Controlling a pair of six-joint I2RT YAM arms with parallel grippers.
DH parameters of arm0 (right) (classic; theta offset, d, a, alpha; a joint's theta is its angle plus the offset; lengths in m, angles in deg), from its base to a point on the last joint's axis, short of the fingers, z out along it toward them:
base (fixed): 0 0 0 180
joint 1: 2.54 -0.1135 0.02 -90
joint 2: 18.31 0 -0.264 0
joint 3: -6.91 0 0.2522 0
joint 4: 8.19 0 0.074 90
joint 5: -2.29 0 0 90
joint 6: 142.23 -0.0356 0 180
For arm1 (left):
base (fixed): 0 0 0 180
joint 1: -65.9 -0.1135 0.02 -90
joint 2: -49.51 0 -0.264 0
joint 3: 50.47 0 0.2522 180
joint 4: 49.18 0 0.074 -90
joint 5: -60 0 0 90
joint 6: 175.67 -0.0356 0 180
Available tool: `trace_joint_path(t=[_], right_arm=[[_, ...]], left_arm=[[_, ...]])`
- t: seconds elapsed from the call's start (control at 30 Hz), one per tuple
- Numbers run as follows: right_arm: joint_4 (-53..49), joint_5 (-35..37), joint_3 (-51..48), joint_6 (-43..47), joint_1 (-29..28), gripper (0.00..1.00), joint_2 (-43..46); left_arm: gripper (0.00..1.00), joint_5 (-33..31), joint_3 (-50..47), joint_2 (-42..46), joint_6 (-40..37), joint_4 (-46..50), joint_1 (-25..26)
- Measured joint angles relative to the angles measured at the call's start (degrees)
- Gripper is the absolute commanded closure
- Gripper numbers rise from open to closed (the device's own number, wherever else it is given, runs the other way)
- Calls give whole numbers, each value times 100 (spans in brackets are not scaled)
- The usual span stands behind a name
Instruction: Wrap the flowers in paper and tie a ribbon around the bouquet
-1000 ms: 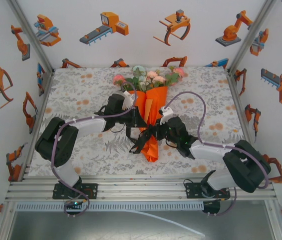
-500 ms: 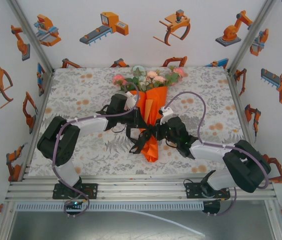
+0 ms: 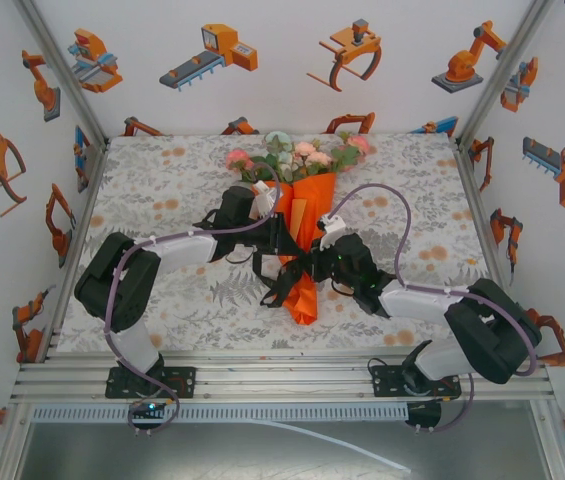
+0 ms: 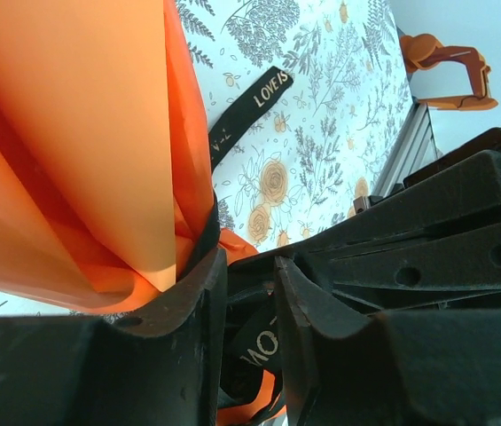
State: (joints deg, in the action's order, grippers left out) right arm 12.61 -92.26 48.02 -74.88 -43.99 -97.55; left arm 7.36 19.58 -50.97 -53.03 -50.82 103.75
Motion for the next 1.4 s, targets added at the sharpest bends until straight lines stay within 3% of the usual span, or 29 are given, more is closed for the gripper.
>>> trace_joint_path(t=[0.23, 0.5, 0.87, 1.17, 1.4], right_arm=[[-48, -20, -2, -4, 0, 100, 0], [-92, -17, -13, -4, 0, 100, 0], [-210, -20, -31, -4, -4, 100, -4], [-164, 122, -72, -13, 2, 100, -4], [-9, 164, -72, -52, 2, 93, -4]], left_arm=[[59, -79, 0, -7, -17, 109, 4], [66, -129, -4, -68, -33, 186, 15], [62, 15, -4, -197, -118, 175, 15], [83, 354, -4, -251, -249, 400, 199], [99, 466, -4, -254, -343, 619, 332]])
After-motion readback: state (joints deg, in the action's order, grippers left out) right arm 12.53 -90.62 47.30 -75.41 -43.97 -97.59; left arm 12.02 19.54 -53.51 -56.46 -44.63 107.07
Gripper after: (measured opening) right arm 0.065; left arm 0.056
